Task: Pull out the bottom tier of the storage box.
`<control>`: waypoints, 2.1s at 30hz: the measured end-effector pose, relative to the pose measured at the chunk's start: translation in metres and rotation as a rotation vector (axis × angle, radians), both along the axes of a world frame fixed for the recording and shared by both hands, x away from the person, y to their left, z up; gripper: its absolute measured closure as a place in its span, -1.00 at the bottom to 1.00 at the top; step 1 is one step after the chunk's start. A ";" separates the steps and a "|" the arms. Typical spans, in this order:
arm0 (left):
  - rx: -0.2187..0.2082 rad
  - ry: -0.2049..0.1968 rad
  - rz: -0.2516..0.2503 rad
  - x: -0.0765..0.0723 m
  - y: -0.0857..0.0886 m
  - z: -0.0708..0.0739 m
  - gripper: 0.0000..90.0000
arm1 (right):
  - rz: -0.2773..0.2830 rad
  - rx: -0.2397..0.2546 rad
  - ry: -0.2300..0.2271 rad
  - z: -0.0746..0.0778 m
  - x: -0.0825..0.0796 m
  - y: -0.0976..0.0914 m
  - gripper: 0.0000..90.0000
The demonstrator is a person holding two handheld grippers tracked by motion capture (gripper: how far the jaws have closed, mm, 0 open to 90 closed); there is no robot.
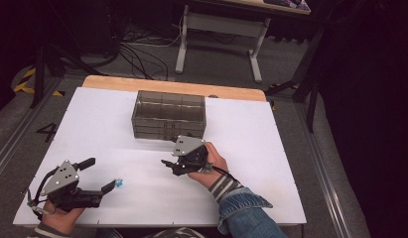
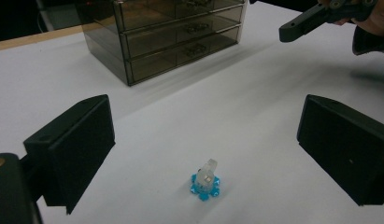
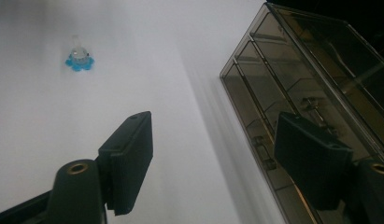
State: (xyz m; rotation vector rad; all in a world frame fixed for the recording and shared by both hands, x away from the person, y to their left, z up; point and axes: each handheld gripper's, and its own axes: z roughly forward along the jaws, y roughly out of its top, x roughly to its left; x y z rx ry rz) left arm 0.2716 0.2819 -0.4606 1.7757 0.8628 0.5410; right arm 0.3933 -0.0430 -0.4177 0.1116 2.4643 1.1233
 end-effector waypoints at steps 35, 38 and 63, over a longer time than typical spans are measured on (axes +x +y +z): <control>-0.009 -0.002 0.001 0.000 0.001 0.000 -0.89 | -0.148 -0.191 -0.362 -0.029 -0.010 0.023 0.06; -0.010 -0.002 0.001 0.000 0.001 0.000 -0.90 | -0.156 -0.200 -0.379 -0.032 -0.010 0.025 0.08; -0.007 0.001 0.008 0.000 0.002 0.000 -0.89 | -0.146 -0.303 -0.531 -0.053 -0.008 0.028 0.14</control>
